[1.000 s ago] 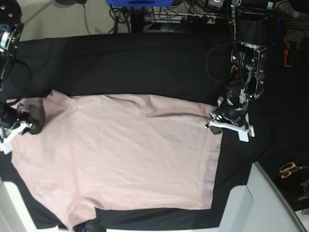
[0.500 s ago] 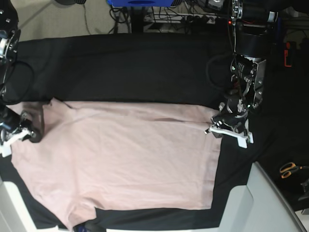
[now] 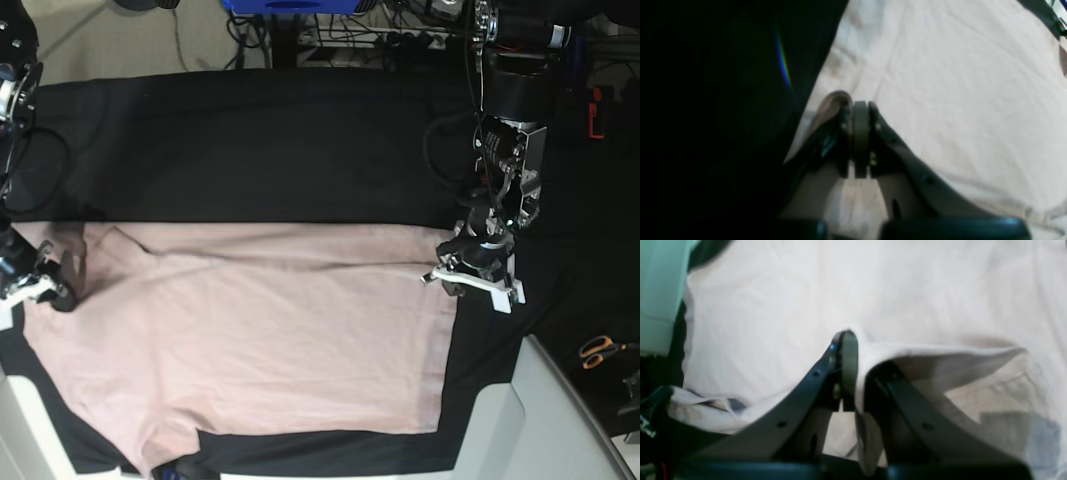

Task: Fold the T-shirt properly
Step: 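Lift the collar edge with both grippers and fold it toward the hem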

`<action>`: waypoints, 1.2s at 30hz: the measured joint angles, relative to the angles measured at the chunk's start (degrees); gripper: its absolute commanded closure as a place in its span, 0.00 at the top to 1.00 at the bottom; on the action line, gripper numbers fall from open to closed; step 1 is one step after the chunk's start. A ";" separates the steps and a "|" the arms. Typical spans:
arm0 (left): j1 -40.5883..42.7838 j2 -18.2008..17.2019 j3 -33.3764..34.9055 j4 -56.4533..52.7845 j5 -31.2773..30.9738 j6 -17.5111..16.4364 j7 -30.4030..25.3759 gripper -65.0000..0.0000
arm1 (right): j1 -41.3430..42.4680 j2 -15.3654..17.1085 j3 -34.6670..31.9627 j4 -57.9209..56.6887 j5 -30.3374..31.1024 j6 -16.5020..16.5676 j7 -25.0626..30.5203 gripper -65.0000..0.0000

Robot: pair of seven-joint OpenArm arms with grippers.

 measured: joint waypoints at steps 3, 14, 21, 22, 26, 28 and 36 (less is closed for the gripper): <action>-0.11 0.00 -0.02 -1.86 0.02 0.02 -0.24 0.00 | 0.31 -0.15 0.79 -1.84 -0.04 0.02 0.48 0.01; -2.36 -0.02 -0.11 -3.65 0.00 0.07 -0.09 0.00 | 0.66 -0.04 1.38 -3.91 -0.02 0.00 7.37 0.00; -4.20 0.00 -0.09 -4.33 0.00 -0.02 -0.15 0.00 | 1.64 -0.20 1.38 -4.02 0.02 0.00 7.87 0.00; -4.68 0.00 -0.09 -5.16 0.00 0.00 -0.24 0.00 | 1.75 -0.33 1.38 -4.02 0.02 0.02 7.93 0.00; -5.33 0.04 -0.09 -8.20 0.00 -0.02 -3.02 0.00 | 1.75 -0.50 1.38 -4.02 -0.04 0.00 7.89 0.00; -5.33 0.02 -0.09 -9.25 -0.04 -0.02 -4.63 0.00 | 1.90 -0.50 1.38 -4.02 -0.02 0.00 7.89 0.00; -5.97 0.02 0.02 -10.03 -0.20 0.02 -5.05 0.00 | 2.21 -0.57 1.55 -4.02 -0.17 0.00 9.94 0.04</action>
